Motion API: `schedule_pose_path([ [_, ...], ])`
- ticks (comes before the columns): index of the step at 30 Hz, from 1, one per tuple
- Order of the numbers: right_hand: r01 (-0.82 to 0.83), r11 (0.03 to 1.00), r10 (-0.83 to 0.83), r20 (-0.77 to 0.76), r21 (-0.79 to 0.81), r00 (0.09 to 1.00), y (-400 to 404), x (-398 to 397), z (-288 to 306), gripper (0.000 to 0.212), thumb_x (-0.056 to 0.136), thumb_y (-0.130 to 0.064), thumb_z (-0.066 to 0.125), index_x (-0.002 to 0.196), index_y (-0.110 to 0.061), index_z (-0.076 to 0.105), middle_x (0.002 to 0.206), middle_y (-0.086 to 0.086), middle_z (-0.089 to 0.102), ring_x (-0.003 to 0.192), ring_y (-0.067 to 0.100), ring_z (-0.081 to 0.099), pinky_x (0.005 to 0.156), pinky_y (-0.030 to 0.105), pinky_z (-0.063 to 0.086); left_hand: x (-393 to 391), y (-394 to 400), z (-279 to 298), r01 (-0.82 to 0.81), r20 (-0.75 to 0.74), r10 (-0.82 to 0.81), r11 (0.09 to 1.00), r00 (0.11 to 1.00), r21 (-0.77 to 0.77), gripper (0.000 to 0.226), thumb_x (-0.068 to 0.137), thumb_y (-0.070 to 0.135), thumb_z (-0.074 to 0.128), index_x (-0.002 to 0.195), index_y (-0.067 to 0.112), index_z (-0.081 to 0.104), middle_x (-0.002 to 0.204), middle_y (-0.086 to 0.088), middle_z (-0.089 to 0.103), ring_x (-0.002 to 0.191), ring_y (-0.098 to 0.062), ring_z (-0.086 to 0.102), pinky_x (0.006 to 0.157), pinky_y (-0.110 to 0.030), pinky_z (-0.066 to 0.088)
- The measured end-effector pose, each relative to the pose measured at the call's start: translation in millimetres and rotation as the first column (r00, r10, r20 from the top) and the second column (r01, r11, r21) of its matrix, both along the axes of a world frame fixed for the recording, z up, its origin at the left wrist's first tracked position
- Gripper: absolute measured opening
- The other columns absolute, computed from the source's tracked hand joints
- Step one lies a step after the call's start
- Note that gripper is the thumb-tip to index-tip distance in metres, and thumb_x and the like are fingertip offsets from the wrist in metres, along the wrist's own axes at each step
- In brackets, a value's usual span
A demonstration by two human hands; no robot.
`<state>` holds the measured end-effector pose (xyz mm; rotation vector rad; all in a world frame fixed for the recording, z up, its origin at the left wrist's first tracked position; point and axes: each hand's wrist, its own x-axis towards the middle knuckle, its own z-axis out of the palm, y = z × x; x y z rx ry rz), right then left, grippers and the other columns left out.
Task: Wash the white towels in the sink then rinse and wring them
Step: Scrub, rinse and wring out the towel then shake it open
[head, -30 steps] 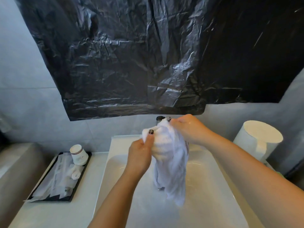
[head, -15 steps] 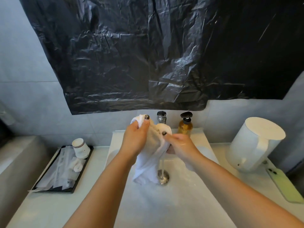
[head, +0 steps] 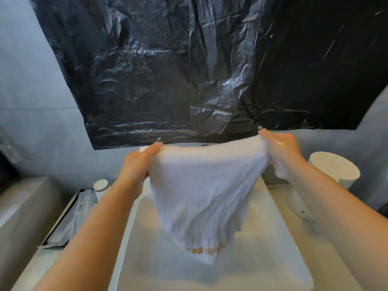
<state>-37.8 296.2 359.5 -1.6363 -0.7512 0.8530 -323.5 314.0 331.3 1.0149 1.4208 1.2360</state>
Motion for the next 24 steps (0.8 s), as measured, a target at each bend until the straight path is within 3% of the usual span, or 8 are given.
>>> schedule_pose_path([
  [4, -0.024, 0.999, 0.024, -0.016, -0.044, 1.0, -12.0, 26.4, -3.8, 0.034, 0.087, -0.037, 0.071, 0.111, -0.014, 0.063, 0.116, 0.004, 0.063, 0.105, 0.028, 0.058, 0.098, 0.046, 0.045, -12.1, 2.9, -3.6, -0.021, 0.175, 0.04, 0.994, 0.984, -0.11, 0.029, 0.094, 0.035, 0.064, 0.105, 0.009, 0.068, 0.098, -0.011, 0.069, 0.087, -0.023, 0.063, 0.075, -0.037, 0.052],
  [9, 0.008, 0.979, 0.0, 0.037, -0.204, 0.999, -18.2, 32.5, 3.1, 0.033, 0.091, -0.032, 0.066, 0.116, -0.012, 0.057, 0.113, 0.009, 0.058, 0.102, 0.028, 0.055, 0.096, 0.04, 0.044, -17.4, -2.2, -0.4, -0.011, 0.276, 0.076, 0.974, 0.958, -0.228, 0.041, 0.094, 0.03, 0.065, 0.128, 0.009, 0.055, 0.123, -0.012, 0.061, 0.105, -0.03, 0.059, 0.086, -0.045, 0.049],
  [12, -0.08, 0.985, 0.091, 0.065, -0.156, 0.994, -21.9, 43.5, 9.4, 0.036, 0.096, -0.017, 0.058, 0.125, 0.005, 0.055, 0.098, 0.013, 0.061, 0.087, 0.025, 0.06, 0.083, 0.034, 0.05, -16.0, -7.6, 1.3, 0.014, 0.317, 0.06, 0.974, 0.947, -0.226, 0.03, 0.094, 0.032, 0.064, 0.113, 0.01, 0.059, 0.111, -0.013, 0.063, 0.101, -0.028, 0.059, 0.09, -0.047, 0.049],
  [15, -0.201, 0.98, 0.2, 0.129, -0.005, 0.971, -38.0, 56.1, 21.8, 0.013, 0.092, -0.015, 0.063, 0.095, -0.003, 0.065, 0.093, 0.015, 0.063, 0.073, 0.019, 0.061, 0.067, 0.031, 0.051, -18.7, -12.4, 7.1, -0.076, 0.283, 0.115, 0.986, 0.952, -0.145, 0.014, 0.09, 0.026, 0.068, 0.092, 0.016, 0.059, 0.1, -0.009, 0.062, 0.093, -0.021, 0.057, 0.086, -0.038, 0.049],
  [17, -0.184, 0.983, 0.177, 0.195, 0.019, 0.965, -43.7, 60.2, 33.5, 0.012, 0.085, -0.024, 0.071, 0.085, -0.013, 0.065, 0.101, 0.013, 0.064, 0.079, 0.02, 0.062, 0.07, 0.032, 0.052, -22.0, -16.5, 14.0, -0.103, 0.248, 0.11, 0.994, 0.963, -0.04, 0.003, 0.088, 0.017, 0.066, 0.088, 0.016, 0.063, 0.095, -0.006, 0.062, 0.087, -0.017, 0.056, 0.079, -0.032, 0.047],
  [20, -0.188, 0.981, 0.172, 0.217, 0.055, 0.961, -53.3, 59.2, 52.6, 0.043, 0.068, -0.038, 0.08, 0.1, -0.011, 0.07, 0.109, 0.01, 0.068, 0.098, 0.028, 0.066, 0.088, 0.045, 0.054, -25.5, -24.0, 27.3, -0.068, 0.204, 0.051, 0.995, 0.978, 0.079, 0.011, 0.088, 0.012, 0.064, 0.078, 0.016, 0.063, 0.081, -0.001, 0.058, 0.084, -0.015, 0.053, 0.073, -0.03, 0.043],
  [22, -0.226, 0.973, 0.211, 0.24, 0.04, 0.948, -57.8, 56.8, 59.4, 0.055, 0.058, -0.043, 0.081, 0.1, -0.01, 0.072, 0.108, 0.013, 0.069, 0.101, 0.03, 0.067, 0.091, 0.049, 0.053, -30.6, -25.4, 33.3, 0.02, 0.19, -0.029, 0.998, 0.981, 0.053, 0.01, 0.087, 0.007, 0.063, 0.08, 0.012, 0.066, 0.077, -0.002, 0.064, 0.082, -0.016, 0.058, 0.073, -0.03, 0.047],
  [24, -0.239, 0.971, 0.23, 0.275, -0.002, 0.933, -56.4, 53.5, 59.4, 0.048, 0.061, -0.042, 0.083, 0.097, -0.011, 0.073, 0.104, 0.013, 0.069, 0.101, 0.031, 0.065, 0.088, 0.047, 0.054, -36.1, -23.1, 30.9, 0.125, 0.207, -0.112, 0.991, 0.972, -0.049, 0.01, 0.085, 0.001, 0.061, 0.09, 0.006, 0.068, 0.091, -0.01, 0.07, 0.089, -0.022, 0.063, 0.081, -0.036, 0.052],
])
